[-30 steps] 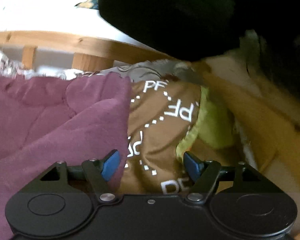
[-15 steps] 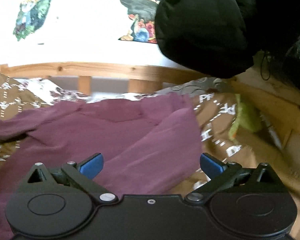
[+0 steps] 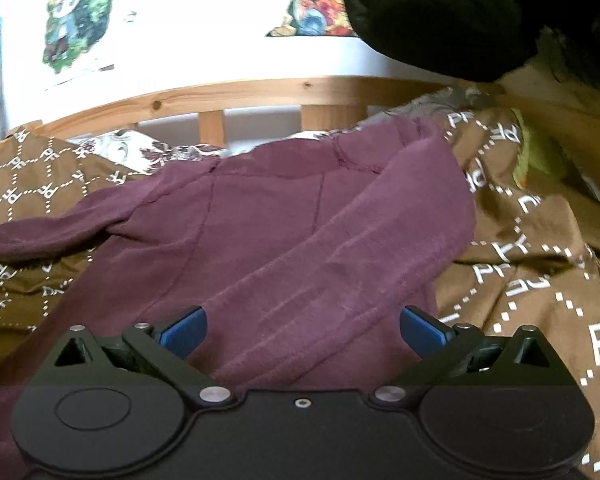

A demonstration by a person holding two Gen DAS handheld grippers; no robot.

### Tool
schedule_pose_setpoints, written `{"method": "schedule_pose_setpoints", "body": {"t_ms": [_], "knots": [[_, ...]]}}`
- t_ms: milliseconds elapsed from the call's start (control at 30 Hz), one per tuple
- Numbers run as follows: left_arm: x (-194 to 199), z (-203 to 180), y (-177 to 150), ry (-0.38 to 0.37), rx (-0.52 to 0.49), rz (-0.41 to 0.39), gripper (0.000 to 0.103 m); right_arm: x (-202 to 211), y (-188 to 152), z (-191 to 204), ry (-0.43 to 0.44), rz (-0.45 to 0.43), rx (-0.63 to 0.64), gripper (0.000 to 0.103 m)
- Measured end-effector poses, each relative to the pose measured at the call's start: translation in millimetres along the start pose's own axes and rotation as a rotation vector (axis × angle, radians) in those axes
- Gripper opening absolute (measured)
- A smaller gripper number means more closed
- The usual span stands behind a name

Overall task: Fold small clothes
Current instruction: 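Grasp the other sleeve cuff with the left gripper and lift it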

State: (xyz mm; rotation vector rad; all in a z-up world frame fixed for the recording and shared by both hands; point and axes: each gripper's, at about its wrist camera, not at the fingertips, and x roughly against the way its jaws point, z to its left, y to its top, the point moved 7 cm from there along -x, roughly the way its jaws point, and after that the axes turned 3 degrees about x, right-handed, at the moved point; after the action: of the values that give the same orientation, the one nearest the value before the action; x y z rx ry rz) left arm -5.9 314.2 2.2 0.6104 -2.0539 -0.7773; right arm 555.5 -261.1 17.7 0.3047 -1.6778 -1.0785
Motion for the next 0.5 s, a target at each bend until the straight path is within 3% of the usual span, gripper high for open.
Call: {"method": "schedule_pose_setpoints", "body": {"t_ms": [67, 133, 167, 333, 433, 500], "knots": [[-6.6, 6.4, 3.2, 0.030, 0.049, 0.012, 0.031, -0.1, -2.7, -6.4, -0.007, 0.008, -0.018, 0.102], [0.4, 5.2, 5.7, 0.030, 0.062, -0.017, 0.011, 0.7, -4.5, -9.6, -0.014, 0.006, -0.029, 0.102], [9.7, 0.2, 8.2, 0.007, 0.040, -0.061, 0.006, 0.9, -4.3, -10.0, -0.014, 0.004, -0.030, 0.102], [75.1, -34.9, 12.8, -0.018, -0.172, -0.304, 0.005, 1.9, -3.3, -10.1, -0.010, -0.009, -0.019, 0.102], [92.6, -34.5, 1.7, 0.034, -0.182, -0.322, 0.010, 1.4, -3.3, -9.0, -0.004, -0.010, -0.019, 0.102], [91.8, -23.8, -10.3, 0.055, -0.157, -0.276, 0.018, 1.7, -3.6, -7.6, -0.004, -0.010, -0.019, 0.102]]}}
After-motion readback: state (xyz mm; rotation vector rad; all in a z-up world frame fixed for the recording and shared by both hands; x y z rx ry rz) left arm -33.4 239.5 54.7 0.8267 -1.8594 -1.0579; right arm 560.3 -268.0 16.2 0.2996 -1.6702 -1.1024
